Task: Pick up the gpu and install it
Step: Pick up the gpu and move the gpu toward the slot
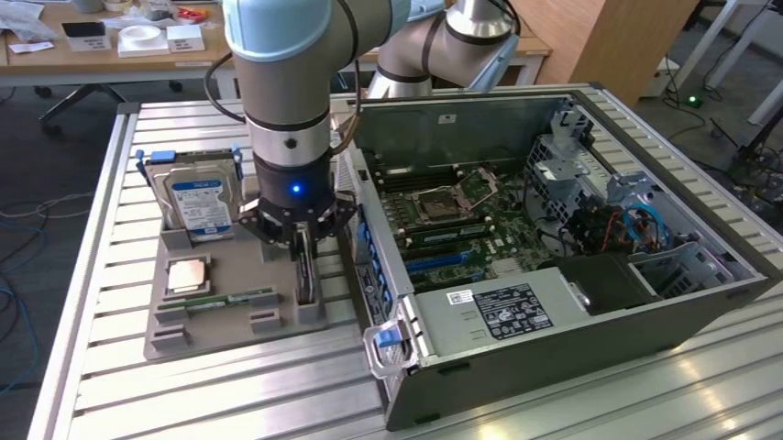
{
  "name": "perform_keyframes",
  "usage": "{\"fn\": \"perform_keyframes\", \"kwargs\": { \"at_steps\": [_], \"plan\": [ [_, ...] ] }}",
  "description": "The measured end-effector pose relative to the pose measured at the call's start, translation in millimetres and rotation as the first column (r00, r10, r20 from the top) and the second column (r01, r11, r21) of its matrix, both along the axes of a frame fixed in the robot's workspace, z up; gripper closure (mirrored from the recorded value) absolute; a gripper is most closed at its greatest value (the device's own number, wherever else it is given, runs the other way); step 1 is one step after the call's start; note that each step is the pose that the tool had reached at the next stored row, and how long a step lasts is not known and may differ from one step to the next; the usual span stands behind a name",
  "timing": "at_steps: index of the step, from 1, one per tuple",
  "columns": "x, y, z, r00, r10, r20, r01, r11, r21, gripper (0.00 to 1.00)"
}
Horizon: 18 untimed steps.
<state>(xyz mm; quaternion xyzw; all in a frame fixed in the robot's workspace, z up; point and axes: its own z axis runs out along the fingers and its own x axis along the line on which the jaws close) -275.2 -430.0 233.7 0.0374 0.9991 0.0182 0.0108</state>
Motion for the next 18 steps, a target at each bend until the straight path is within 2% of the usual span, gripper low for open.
{"fn": "perform_keyframes", "kwargs": {
  "at_steps": [1, 3, 18],
  "plan": [
    [-0.1, 0.0, 0.0, 1.0000, 0.000, 0.0001, 0.000, 1.0000, 0.0045, 0.67],
    [-0.3, 0.0, 0.0, 1.0000, 0.000, 0.0001, 0.000, 1.0000, 0.0072, 0.67],
    [-0.3, 0.0, 0.0, 1.0000, 0.002, -0.0006, -0.002, 1.0000, 0.0071, 0.67]
  ]
}}
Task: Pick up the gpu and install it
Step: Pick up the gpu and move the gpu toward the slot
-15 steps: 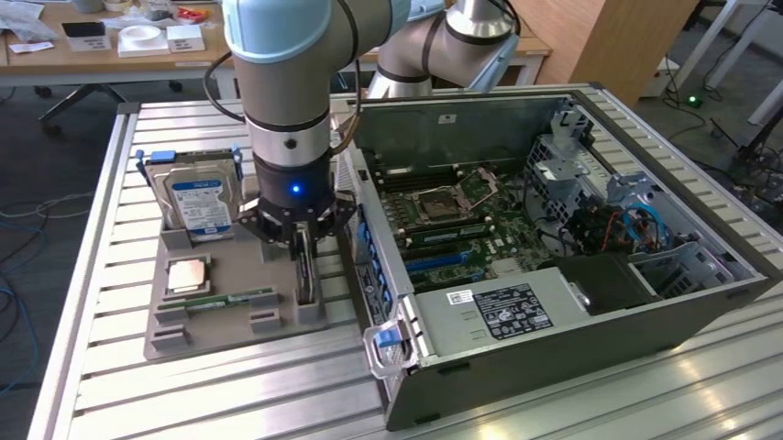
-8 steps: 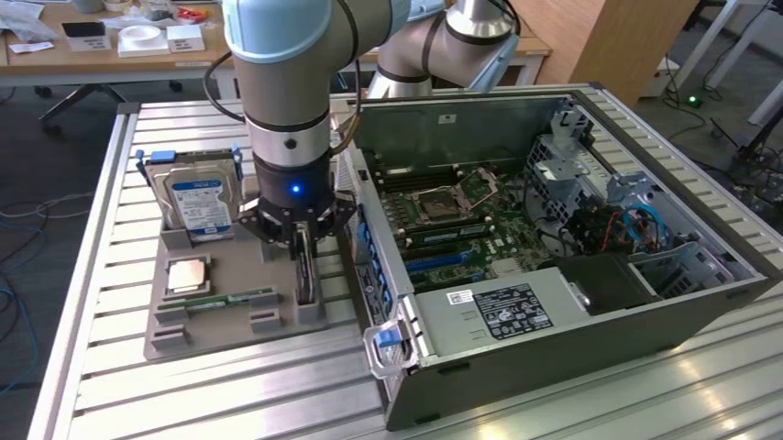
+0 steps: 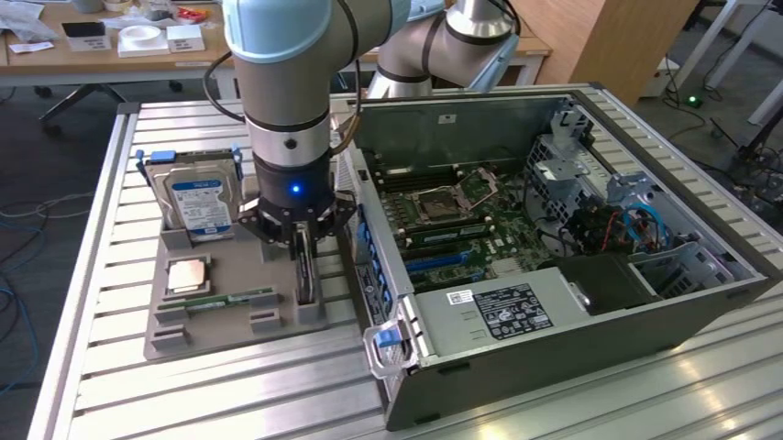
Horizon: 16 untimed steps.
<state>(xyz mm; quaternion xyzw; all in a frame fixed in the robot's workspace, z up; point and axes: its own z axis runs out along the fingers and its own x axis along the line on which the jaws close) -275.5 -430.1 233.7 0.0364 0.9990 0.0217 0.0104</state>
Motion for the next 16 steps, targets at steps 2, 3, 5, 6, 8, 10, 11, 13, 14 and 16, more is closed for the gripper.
{"fn": "perform_keyframes", "kwargs": {
  "at_steps": [2, 3, 5, 6, 8, 10, 11, 13, 14, 16],
  "plan": [
    [0.2, -0.1, -0.1, 1.0000, 0.000, -0.0077, 0.000, 1.0000, 0.0001, 0.67],
    [0.1, 0.0, -0.1, 0.9999, 0.000, -0.0149, 0.000, 1.0000, 0.0001, 0.67],
    [0.3, 0.0, 0.0, 0.9996, -0.001, -0.0276, 0.001, 1.0000, 0.0000, 0.67],
    [0.4, 0.0, 0.0, 0.9995, -0.001, -0.0321, 0.001, 1.0000, 0.0000, 0.67],
    [0.3, 0.0, 0.0, 0.9994, -0.001, -0.0338, 0.001, 1.0000, -0.0001, 0.67],
    [0.5, 0.0, 0.0, 0.9994, -0.001, -0.0339, 0.001, 1.0000, 0.0000, 0.67],
    [1.1, 0.0, 0.0, 0.9994, -0.001, -0.0338, 0.001, 1.0000, 0.0000, 0.67],
    [1.8, 0.0, 0.0, 0.9994, 0.000, -0.0338, 0.000, 1.0000, 0.0000, 0.67],
    [1.9, 0.0, 0.0, 0.9994, 0.000, -0.0339, 0.000, 1.0000, 0.0000, 0.67],
    [2.1, 0.0, 0.0, 0.9994, 0.000, -0.0339, 0.000, 1.0000, 0.0000, 0.67]
  ]
}}
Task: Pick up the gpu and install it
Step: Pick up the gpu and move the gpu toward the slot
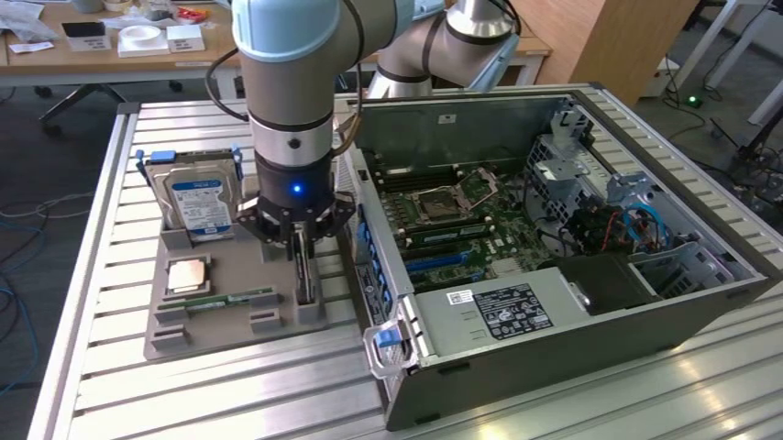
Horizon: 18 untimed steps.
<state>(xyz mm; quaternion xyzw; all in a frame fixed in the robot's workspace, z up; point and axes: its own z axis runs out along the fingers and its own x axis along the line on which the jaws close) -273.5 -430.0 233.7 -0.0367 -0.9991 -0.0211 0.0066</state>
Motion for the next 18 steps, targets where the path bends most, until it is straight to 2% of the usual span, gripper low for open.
{"fn": "perform_keyframes", "kwargs": {
  "at_steps": [18],
  "plan": [
    [0.3, -2.2, 0.0, 1.0000, 0.000, 0.0001, 0.000, 1.0000, 0.0000, 0.67]
  ]
}}
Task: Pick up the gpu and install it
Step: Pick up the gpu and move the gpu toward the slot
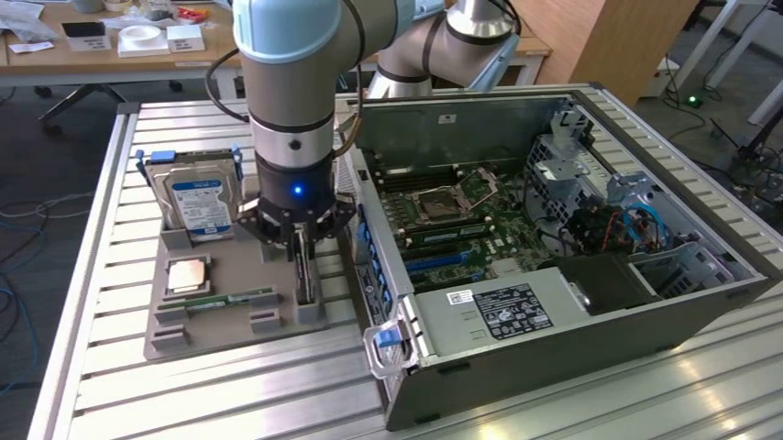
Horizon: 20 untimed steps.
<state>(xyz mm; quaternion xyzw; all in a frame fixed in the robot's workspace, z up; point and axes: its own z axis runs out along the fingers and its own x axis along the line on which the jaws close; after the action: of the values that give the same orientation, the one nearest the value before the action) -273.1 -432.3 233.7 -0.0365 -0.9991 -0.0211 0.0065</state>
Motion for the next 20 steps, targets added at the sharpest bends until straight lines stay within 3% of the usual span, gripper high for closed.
{"fn": "perform_keyframes", "kwargs": {
  "at_steps": [20],
  "plan": [
    [0.6, -1.2, 0.0, 1.0000, 0.000, -0.0001, 0.000, 1.0000, 0.0000, 0.67]
  ]
}}
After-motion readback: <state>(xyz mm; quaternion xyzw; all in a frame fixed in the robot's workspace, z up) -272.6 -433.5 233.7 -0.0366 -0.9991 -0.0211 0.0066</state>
